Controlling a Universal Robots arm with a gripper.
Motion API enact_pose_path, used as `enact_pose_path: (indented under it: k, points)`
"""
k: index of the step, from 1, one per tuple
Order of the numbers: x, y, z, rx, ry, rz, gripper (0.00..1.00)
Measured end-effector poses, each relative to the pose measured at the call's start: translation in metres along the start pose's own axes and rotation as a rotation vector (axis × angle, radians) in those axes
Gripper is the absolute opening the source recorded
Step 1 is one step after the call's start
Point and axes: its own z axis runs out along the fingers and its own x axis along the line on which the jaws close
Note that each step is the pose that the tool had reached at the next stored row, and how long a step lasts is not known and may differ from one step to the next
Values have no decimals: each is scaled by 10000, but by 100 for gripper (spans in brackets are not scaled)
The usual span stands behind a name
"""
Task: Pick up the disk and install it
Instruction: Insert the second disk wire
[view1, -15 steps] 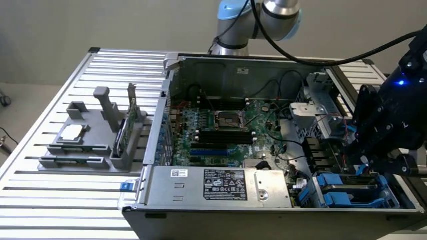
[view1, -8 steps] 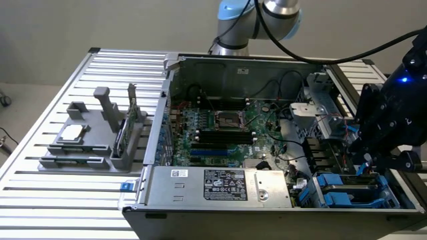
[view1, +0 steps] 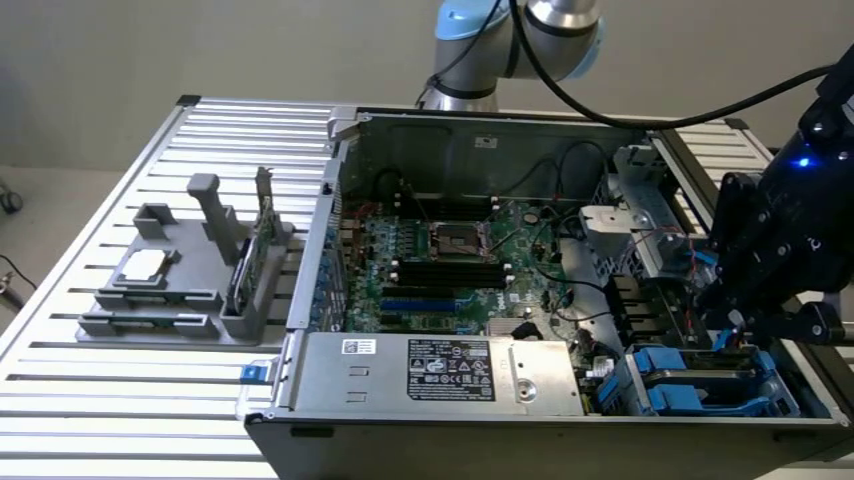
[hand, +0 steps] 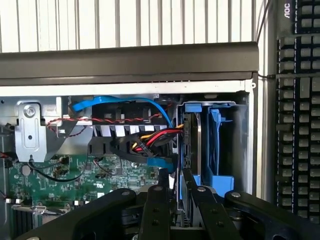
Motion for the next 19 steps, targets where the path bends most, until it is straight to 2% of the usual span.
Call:
enact_pose_path:
  k: [3,10,19]
  points:
    - [21,17,13,1,-81,-41,25]
    - [81,66,30,4,-174,-105,25]
    - [107,70,87,7,-352,-186,25]
